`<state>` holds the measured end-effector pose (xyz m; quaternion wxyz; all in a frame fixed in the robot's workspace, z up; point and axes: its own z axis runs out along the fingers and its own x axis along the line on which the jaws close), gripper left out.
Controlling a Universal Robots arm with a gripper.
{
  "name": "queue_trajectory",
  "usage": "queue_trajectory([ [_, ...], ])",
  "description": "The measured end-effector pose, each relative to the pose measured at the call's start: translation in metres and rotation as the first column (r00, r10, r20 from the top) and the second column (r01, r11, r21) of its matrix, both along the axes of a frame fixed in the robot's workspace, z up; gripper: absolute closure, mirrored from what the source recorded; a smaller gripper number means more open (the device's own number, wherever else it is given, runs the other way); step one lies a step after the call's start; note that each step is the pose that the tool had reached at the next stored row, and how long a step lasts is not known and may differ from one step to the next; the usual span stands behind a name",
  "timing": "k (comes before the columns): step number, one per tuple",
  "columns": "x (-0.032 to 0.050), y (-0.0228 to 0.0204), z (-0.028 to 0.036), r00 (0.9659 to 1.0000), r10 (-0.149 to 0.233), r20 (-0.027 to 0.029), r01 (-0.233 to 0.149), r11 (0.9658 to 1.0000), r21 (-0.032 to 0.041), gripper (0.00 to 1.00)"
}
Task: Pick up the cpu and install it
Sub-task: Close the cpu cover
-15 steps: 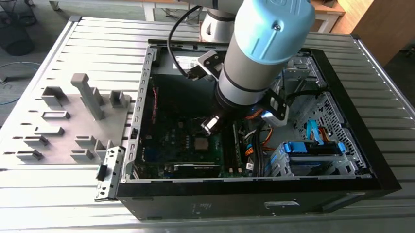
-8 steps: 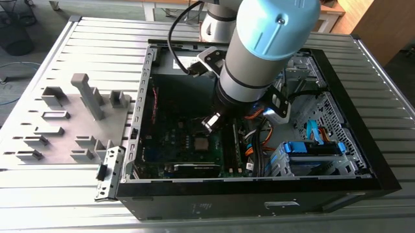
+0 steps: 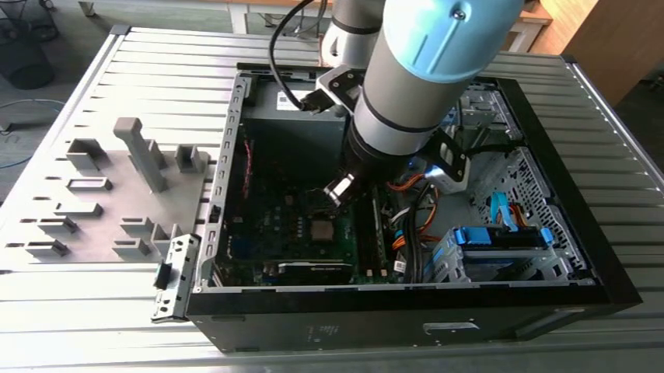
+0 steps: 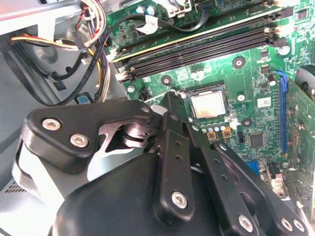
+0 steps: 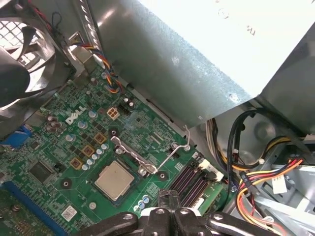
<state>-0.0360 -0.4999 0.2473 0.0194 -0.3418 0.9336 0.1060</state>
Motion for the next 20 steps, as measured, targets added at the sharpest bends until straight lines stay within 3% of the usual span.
queue_trajectory([
  [3, 0.0011, 0.0011, 0.0002, 1.0000, 0.000, -0.0001, 0.000, 1.0000, 0.0001, 0.89],
  [13, 0.0011, 0.0145, -0.0008, 1.0000, 0.000, 0.0000, 0.000, 1.0000, 0.0004, 0.89],
  [20, -0.0061, 0.0197, -0.0022, 1.0000, 0.002, 0.0000, -0.002, 1.0000, 0.0005, 0.89],
])
